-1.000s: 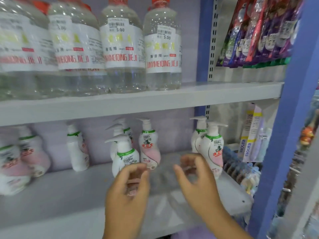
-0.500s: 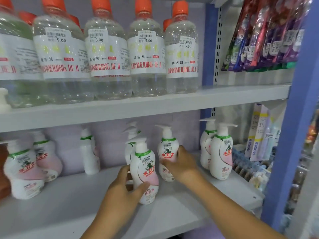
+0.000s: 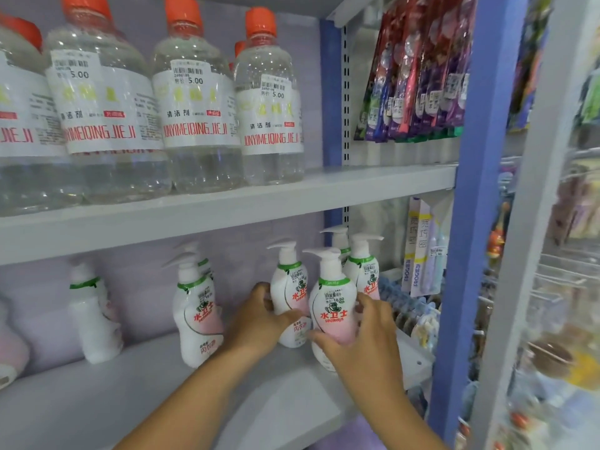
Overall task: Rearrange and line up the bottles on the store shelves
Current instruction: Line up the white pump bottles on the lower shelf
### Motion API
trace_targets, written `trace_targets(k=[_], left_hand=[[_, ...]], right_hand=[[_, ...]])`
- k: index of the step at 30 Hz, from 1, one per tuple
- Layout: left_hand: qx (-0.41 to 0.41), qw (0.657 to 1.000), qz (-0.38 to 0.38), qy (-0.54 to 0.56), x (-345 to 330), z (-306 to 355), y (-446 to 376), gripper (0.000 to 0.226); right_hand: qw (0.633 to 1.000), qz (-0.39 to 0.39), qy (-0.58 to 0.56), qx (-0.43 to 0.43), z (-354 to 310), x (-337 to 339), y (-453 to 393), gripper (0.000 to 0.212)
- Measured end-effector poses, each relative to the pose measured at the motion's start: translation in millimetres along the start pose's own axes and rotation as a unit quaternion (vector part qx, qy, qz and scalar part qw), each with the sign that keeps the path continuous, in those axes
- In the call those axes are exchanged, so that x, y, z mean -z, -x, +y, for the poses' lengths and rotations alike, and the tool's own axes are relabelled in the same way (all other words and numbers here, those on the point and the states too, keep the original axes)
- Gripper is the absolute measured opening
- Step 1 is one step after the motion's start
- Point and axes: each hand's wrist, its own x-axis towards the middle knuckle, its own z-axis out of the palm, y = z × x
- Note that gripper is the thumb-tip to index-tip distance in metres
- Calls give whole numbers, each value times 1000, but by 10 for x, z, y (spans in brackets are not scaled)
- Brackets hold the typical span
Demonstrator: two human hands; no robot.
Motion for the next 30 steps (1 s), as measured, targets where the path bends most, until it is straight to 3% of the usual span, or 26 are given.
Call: trace_targets(k=[5,9,20,30], left_hand=[[31,987,-6,155,-204,-36,-118,70],[24,979,-9,200,-286,-119,-98,38],[-16,981,-36,191,-315,-223,-141,36],[-36,979,-46,197,-330,-275,-174,36]], right_hand=[[1000,2,-9,13,74,-72,-37,72],[1000,7,-14,9,143,-86,-50,70],[999,-37,25,4,174,-149,-24,67],[999,-16,25,15,250,-211,1,64]])
